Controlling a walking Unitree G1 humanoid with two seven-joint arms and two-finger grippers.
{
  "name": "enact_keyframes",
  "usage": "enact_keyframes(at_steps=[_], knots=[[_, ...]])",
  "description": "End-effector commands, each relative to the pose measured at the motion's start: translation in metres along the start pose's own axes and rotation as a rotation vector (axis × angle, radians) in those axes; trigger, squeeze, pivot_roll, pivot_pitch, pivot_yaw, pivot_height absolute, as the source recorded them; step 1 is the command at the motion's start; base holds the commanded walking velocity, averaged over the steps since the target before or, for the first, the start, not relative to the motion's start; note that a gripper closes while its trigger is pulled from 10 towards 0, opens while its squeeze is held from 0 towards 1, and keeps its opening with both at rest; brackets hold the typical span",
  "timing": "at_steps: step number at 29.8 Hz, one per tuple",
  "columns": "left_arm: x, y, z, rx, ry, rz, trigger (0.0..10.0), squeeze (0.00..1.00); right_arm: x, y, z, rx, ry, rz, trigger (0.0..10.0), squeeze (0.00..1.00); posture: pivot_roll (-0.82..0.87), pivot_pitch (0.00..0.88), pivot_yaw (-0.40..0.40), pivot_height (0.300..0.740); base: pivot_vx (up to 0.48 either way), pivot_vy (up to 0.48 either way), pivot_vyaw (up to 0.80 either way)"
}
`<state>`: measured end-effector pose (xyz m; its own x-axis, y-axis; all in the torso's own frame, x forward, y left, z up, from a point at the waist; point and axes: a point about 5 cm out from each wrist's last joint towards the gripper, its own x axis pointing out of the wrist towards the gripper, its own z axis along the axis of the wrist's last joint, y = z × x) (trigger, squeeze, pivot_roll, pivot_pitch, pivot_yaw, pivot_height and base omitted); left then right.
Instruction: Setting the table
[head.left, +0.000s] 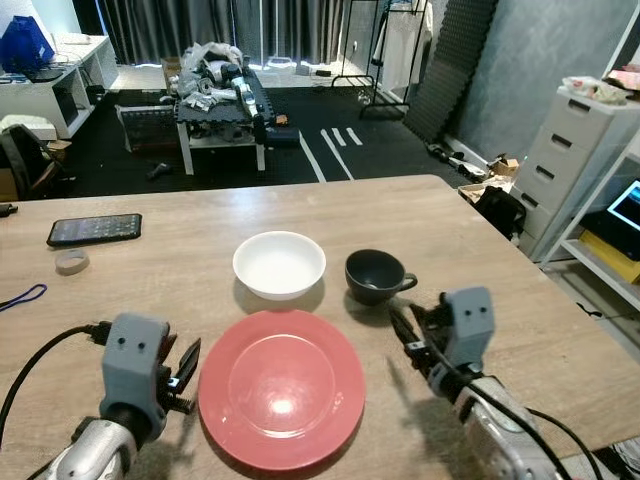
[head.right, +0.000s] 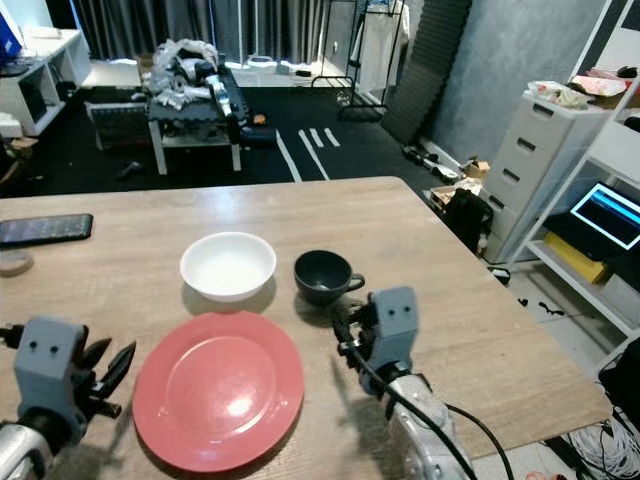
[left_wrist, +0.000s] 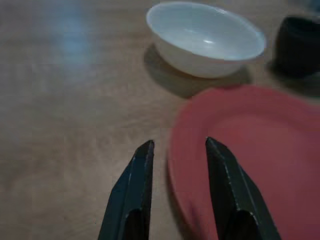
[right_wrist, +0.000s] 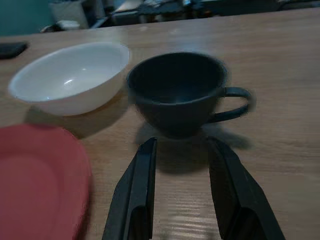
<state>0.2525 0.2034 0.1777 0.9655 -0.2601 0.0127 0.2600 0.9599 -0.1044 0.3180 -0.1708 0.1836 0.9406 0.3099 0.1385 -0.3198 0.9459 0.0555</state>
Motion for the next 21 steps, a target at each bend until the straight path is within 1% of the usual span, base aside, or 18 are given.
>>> enact_keyframes(at_steps=[1,2,3,4,5,6,7,8,9,10,11,14,15,16,21], knots=[[-0.002,0.008,-0.001,-0.06,0.004,0.038,10.0,0.0,-0.006,-0.004,-0.006,0.052,0.023,0.008,10.0,0.0,0.07,0.153,0.044,0.74,0.0,0.0,0.0],[0.001,0.013,-0.002,-0.073,-0.003,0.081,10.0,0.0,-0.006,-0.003,-0.006,0.071,0.022,0.028,10.0,0.0,0.07,0.153,0.043,0.74,0.0,0.0,0.0],[0.005,0.017,-0.003,-0.109,-0.014,0.114,10.0,0.0,-0.007,0.0,-0.005,0.098,0.024,0.065,10.0,0.0,0.07,0.156,0.039,0.74,0.0,0.0,0.0],[0.005,0.017,-0.003,-0.109,-0.014,0.114,10.0,0.0,-0.007,0.0,-0.005,0.098,0.024,0.065,10.0,0.0,0.07,0.156,0.039,0.74,0.0,0.0,0.0],[0.013,0.018,-0.004,-0.18,-0.022,0.107,10.0,0.0,-0.009,0.007,-0.006,0.144,0.044,0.138,10.0,0.0,0.07,0.16,0.037,0.74,0.0,0.0,0.0],[0.015,0.018,-0.004,-0.205,-0.023,0.097,10.0,0.0,-0.009,0.01,-0.006,0.156,0.051,0.161,10.0,0.0,0.07,0.161,0.038,0.74,0.0,0.0,0.0],[0.018,0.019,-0.003,-0.254,-0.028,0.094,10.0,0.0,-0.011,0.015,-0.007,0.199,0.064,0.209,10.0,0.0,0.06,0.166,0.036,0.74,0.0,0.0,0.0],[0.018,0.019,-0.003,-0.254,-0.028,0.094,10.0,0.0,-0.011,0.015,-0.007,0.199,0.064,0.209,10.0,0.0,0.06,0.166,0.036,0.74,0.0,0.0,0.0],[0.019,0.019,-0.003,-0.273,-0.03,0.095,10.0,0.0,-0.012,0.017,-0.006,0.217,0.067,0.228,10.0,0.0,0.06,0.166,0.036,0.74,0.0,0.0,0.0],[0.022,0.021,-0.006,-0.35,-0.009,0.084,10.0,0.0,-0.013,0.022,-0.005,0.261,0.074,0.276,10.0,0.0,0.06,0.172,0.033,0.74,0.0,0.0,0.0],[0.023,0.022,-0.009,-0.38,0.007,0.078,10.0,0.0,-0.014,0.024,-0.004,0.271,0.075,0.288,10.0,0.0,0.06,0.174,0.035,0.74,0.0,0.0,0.0],[0.025,0.022,-0.012,-0.412,0.028,0.071,10.0,0.0,-0.013,0.025,-0.004,0.277,0.075,0.293,10.0,0.0,0.05,0.178,0.035,0.74,0.0,0.0,0.0],[0.027,0.022,-0.016,-0.447,0.049,0.067,10.0,0.0,-0.012,0.026,-0.003,0.28,0.074,0.295,10.0,0.0,0.05,0.186,0.037,0.74,0.0,0.0,0.0],[0.027,0.022,-0.016,-0.447,0.049,0.067,10.0,0.0,-0.012,0.026,-0.003,0.28,0.074,0.295,10.0,0.0,0.05,0.186,0.037,0.74,0.0,0.0,0.0],[0.029,0.017,-0.023,-0.515,0.105,0.057,10.0,0.0,-0.011,0.026,-0.001,0.289,0.084,0.301,10.0,0.0,0.06,0.197,0.038,0.74,0.0,0.0,0.0]])
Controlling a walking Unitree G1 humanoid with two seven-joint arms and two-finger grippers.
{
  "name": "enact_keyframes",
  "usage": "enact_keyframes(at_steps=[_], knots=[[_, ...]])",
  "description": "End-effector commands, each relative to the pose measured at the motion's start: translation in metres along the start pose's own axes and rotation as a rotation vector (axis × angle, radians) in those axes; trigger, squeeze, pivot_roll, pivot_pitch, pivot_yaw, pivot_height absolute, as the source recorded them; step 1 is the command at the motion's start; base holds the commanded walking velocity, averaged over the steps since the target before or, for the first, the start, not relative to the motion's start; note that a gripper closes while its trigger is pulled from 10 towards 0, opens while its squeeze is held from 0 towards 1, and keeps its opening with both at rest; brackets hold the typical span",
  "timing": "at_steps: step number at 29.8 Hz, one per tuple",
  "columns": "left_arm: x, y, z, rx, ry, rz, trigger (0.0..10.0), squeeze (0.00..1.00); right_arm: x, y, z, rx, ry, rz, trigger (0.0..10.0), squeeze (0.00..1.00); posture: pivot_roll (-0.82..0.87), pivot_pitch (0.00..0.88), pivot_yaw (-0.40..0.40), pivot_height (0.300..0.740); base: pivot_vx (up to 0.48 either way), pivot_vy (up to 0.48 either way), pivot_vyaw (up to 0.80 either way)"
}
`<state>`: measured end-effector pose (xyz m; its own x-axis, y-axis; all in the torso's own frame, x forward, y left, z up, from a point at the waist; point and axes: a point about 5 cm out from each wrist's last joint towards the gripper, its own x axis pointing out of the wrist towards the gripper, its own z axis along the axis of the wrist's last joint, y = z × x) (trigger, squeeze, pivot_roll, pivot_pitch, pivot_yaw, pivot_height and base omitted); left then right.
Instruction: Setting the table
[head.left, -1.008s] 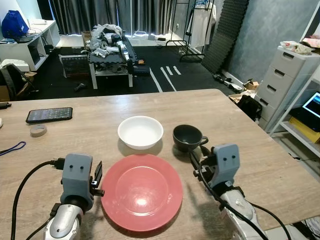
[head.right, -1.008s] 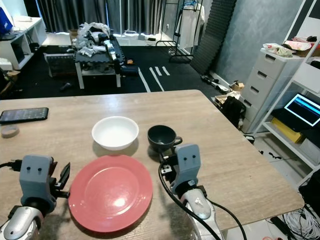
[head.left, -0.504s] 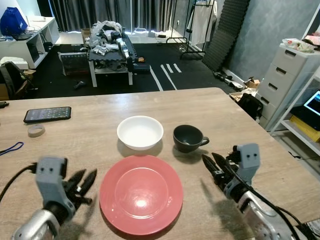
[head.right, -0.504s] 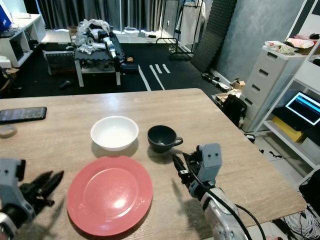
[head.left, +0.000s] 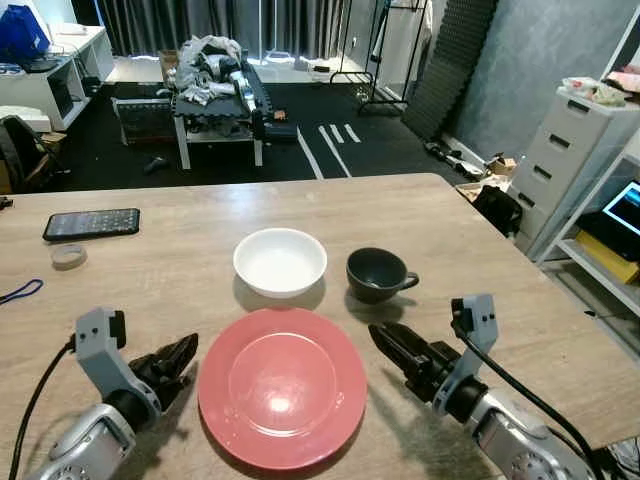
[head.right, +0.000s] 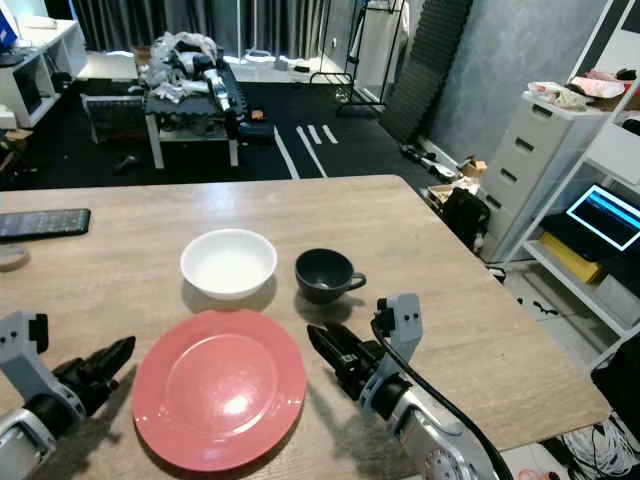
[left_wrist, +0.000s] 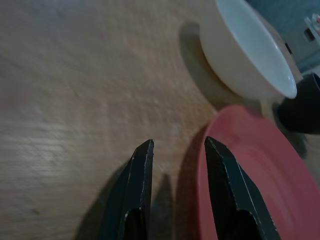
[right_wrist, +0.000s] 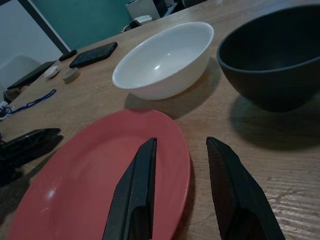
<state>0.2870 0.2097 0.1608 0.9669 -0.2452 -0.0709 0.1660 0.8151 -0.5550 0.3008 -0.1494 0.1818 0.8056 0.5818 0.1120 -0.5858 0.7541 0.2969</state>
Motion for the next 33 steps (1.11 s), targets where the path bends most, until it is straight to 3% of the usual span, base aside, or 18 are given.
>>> enact_keyframes(at_steps=[1,4,8,16,31,32,33], knots=[[-0.004,0.002,-0.007,-0.043,0.056,0.004,10.0,0.0,-0.001,0.002,0.001,0.004,0.01,0.008,10.0,0.0,0.06,0.2,0.044,0.74,0.0,0.0,0.0],[-0.013,-0.001,-0.005,-0.048,0.108,-0.03,10.0,0.0,-0.002,0.003,0.002,0.004,0.02,0.016,10.0,0.0,0.05,0.206,0.052,0.74,0.0,0.0,0.0],[-0.035,-0.002,0.013,-0.035,0.19,-0.079,10.0,0.0,-0.004,0.003,0.003,-0.004,0.034,0.023,10.0,0.0,0.07,0.219,0.077,0.74,0.0,0.0,0.0],[-0.047,-0.001,0.021,-0.025,0.246,-0.052,10.0,0.0,-0.005,0.01,-0.002,0.01,0.04,0.022,10.0,0.0,0.08,0.23,0.094,0.74,0.0,0.0,0.0],[-0.016,0.003,-0.005,-0.143,0.354,-0.133,10.0,0.0,-0.003,0.011,0.0,0.001,0.036,0.01,10.0,0.0,0.04,0.232,0.104,0.74,0.0,0.0,0.0],[-0.015,0.001,-0.006,-0.147,0.361,-0.15,8.4,0.0,-0.004,0.01,0.0,0.001,0.035,0.005,10.0,0.0,0.04,0.232,0.107,0.74,0.0,0.0,0.0],[-0.014,0.0,-0.006,-0.149,0.365,-0.162,8.4,0.0,-0.004,0.01,0.0,0.001,0.034,0.002,10.0,0.0,0.04,0.232,0.107,0.74,0.0,0.0,0.0]])
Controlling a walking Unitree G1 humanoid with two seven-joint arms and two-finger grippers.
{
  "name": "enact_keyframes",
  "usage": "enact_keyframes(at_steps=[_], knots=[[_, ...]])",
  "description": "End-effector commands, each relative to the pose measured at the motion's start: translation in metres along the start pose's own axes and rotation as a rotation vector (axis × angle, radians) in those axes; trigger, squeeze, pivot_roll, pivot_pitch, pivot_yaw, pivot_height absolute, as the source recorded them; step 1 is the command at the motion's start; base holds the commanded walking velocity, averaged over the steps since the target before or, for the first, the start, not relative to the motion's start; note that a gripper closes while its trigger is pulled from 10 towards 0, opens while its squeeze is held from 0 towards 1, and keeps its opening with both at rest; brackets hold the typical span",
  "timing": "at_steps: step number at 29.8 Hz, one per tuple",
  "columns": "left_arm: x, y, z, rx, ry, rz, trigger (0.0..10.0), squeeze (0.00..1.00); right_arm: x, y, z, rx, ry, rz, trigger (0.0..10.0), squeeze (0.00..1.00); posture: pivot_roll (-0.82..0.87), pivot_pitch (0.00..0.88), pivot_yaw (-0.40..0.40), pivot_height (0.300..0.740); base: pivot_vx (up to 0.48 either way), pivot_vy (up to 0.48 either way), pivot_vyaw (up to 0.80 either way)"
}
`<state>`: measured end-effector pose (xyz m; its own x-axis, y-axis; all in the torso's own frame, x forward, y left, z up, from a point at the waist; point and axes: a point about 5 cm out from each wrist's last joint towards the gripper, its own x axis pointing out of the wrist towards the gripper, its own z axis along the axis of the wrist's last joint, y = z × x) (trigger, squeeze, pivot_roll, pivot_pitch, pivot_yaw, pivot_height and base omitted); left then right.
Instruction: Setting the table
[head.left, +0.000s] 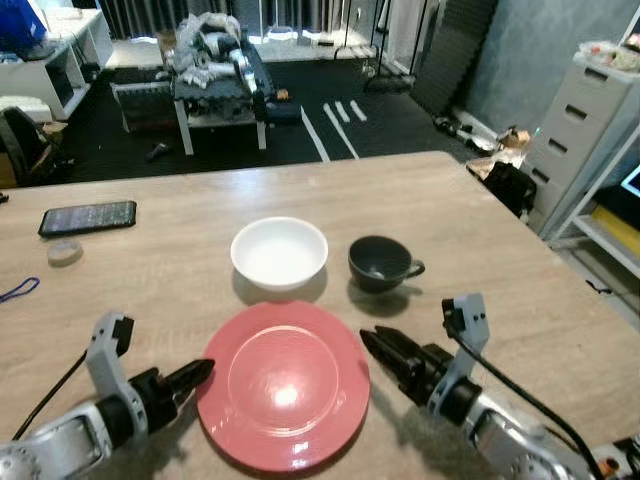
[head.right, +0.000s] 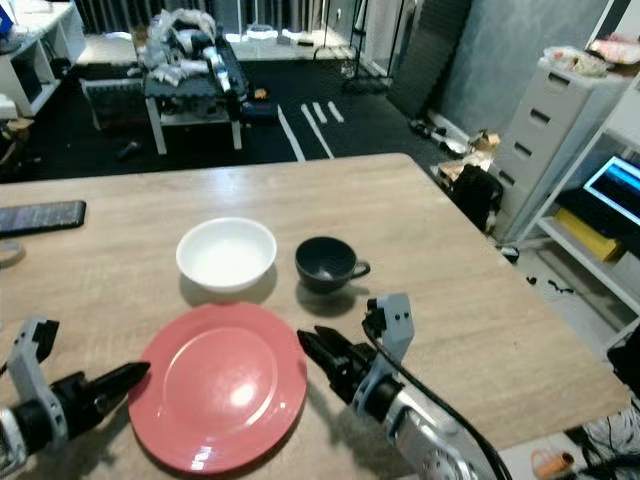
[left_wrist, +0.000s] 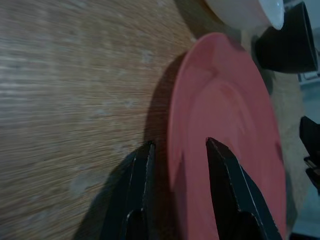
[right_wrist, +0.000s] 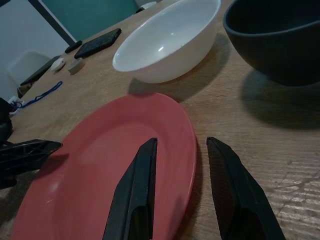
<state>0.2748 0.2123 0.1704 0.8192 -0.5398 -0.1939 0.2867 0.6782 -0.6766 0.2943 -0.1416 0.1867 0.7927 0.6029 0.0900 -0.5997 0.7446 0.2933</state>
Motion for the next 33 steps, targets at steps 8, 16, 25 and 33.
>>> enact_keyframes(at_steps=[8,16,25,33], knots=[[0.013,0.008,-0.009,-0.051,0.069,-0.023,0.0,0.0,-0.005,0.001,-0.003,0.006,0.003,-0.02,10.0,0.0,0.03,0.229,0.12,0.74,0.0,0.0,0.0],[0.011,0.009,-0.009,-0.053,0.079,-0.052,0.0,0.0,-0.008,0.0,-0.002,0.004,0.001,-0.028,10.0,0.0,0.02,0.226,0.124,0.74,0.0,0.0,0.0],[0.006,0.007,-0.008,-0.041,0.074,-0.07,0.0,0.0,-0.005,0.0,-0.003,0.004,0.001,-0.022,10.0,0.0,0.03,0.222,0.118,0.74,0.0,0.0,0.0],[-0.006,0.005,-0.004,0.056,0.155,0.016,10.0,0.0,-0.005,0.001,-0.003,0.001,0.007,-0.017,10.0,0.0,0.04,0.226,0.128,0.74,0.0,0.0,0.0]])
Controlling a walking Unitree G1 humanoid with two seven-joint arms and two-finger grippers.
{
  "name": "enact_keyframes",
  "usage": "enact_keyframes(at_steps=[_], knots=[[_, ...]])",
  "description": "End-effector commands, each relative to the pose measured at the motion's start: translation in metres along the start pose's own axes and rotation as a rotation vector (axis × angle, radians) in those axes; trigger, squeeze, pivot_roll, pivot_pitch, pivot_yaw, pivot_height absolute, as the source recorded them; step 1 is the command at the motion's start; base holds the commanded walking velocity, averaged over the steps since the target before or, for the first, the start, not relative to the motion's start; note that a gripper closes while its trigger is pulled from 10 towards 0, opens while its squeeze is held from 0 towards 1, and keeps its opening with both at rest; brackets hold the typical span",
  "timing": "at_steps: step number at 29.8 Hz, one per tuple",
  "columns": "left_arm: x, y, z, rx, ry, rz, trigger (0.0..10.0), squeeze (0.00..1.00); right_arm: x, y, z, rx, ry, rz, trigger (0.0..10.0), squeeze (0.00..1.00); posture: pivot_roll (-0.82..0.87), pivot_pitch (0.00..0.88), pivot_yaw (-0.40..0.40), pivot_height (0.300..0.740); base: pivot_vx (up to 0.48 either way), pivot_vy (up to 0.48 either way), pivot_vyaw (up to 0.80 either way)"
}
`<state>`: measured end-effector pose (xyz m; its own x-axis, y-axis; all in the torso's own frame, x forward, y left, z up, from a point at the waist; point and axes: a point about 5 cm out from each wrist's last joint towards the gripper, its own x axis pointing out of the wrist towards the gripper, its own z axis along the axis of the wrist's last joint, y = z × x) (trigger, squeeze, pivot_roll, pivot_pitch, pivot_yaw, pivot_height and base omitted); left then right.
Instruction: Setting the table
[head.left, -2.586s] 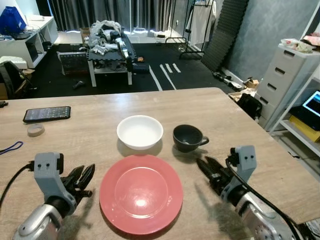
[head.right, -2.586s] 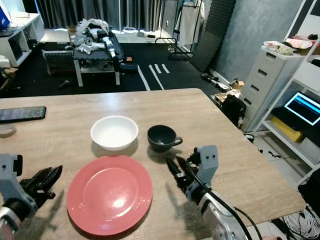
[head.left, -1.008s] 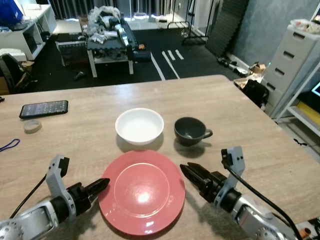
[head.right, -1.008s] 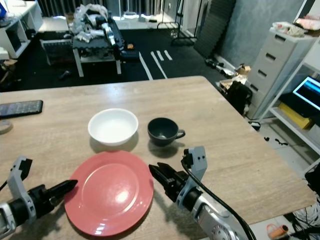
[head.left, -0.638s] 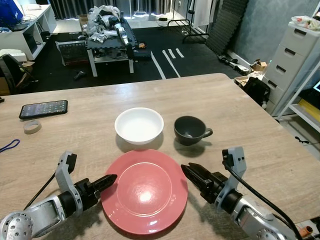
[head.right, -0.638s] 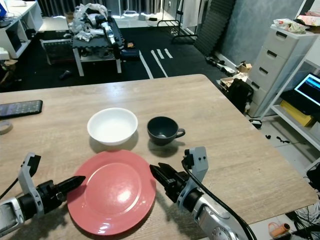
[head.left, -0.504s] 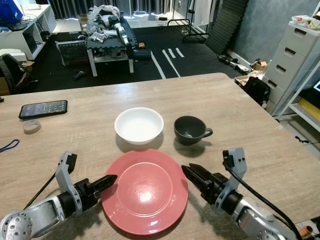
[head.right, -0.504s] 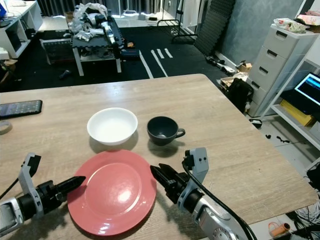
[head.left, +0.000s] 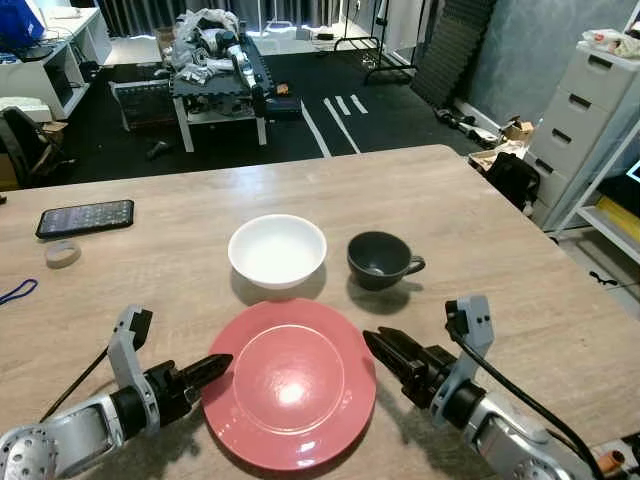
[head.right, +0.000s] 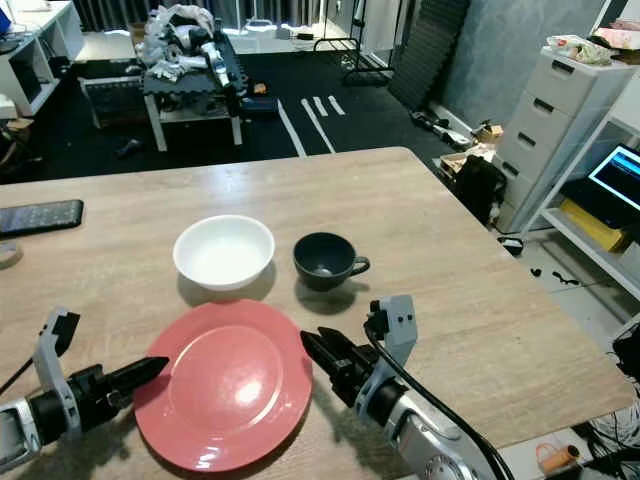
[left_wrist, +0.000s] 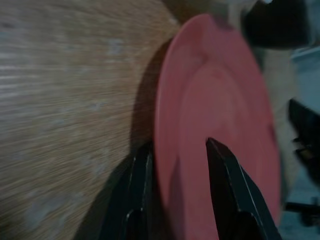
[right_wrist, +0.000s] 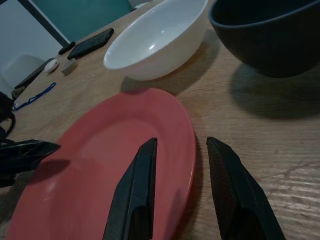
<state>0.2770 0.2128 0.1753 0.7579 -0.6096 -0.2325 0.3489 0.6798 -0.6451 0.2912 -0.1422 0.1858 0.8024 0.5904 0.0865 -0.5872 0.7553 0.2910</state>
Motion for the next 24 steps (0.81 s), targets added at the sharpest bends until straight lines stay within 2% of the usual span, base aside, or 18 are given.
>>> enact_keyframes(at_steps=[1,3,6,9,15,16,17,20,24], knots=[[-0.01,0.006,-0.008,0.014,0.082,0.062,10.0,0.0,-0.002,0.0,-0.002,0.005,0.009,-0.001,10.0,0.0,0.04,0.226,0.128,0.74,0.0,0.0,0.0],[-0.022,0.007,0.001,0.065,0.113,0.086,10.0,0.0,-0.003,0.001,-0.003,0.006,0.01,0.001,10.0,0.0,0.06,0.23,0.142,0.74,0.0,0.0,0.0],[-0.031,0.01,0.012,0.109,0.132,0.109,10.0,0.0,-0.002,0.002,-0.005,0.013,0.012,0.005,10.0,0.0,0.07,0.229,0.147,0.74,0.0,0.0,0.0],[-0.031,0.013,0.015,0.117,0.138,0.118,10.0,0.0,-0.001,0.004,-0.007,0.018,0.012,0.008,10.0,0.0,0.08,0.23,0.15,0.74,0.0,0.0,0.0],[-0.017,0.016,0.01,0.134,0.141,0.123,10.0,0.0,0.002,0.007,-0.008,0.026,0.007,0.016,10.0,0.0,0.06,0.236,0.15,0.74,0.0,0.0,0.0],[-0.014,0.016,0.009,0.138,0.14,0.122,10.0,0.55,0.001,0.007,-0.007,0.025,0.007,0.017,10.0,0.0,0.06,0.237,0.15,0.74,0.0,0.0,0.0],[-0.012,0.016,0.009,0.141,0.14,0.119,10.0,1.0,0.001,0.006,-0.007,0.024,0.007,0.017,10.0,0.0,0.06,0.237,0.15,0.74,0.0,0.0,0.0],[-0.004,0.007,0.016,0.163,0.131,0.056,10.0,1.0,-0.002,0.005,-0.006,0.017,0.011,0.012,10.0,0.0,0.05,0.24,0.151,0.74,0.0,0.0,0.0],[0.0,0.005,0.019,0.171,0.128,0.034,10.0,1.0,-0.002,0.005,-0.006,0.017,0.01,0.007,10.0,0.0,0.05,0.242,0.154,0.74,0.0,0.0,0.0]])
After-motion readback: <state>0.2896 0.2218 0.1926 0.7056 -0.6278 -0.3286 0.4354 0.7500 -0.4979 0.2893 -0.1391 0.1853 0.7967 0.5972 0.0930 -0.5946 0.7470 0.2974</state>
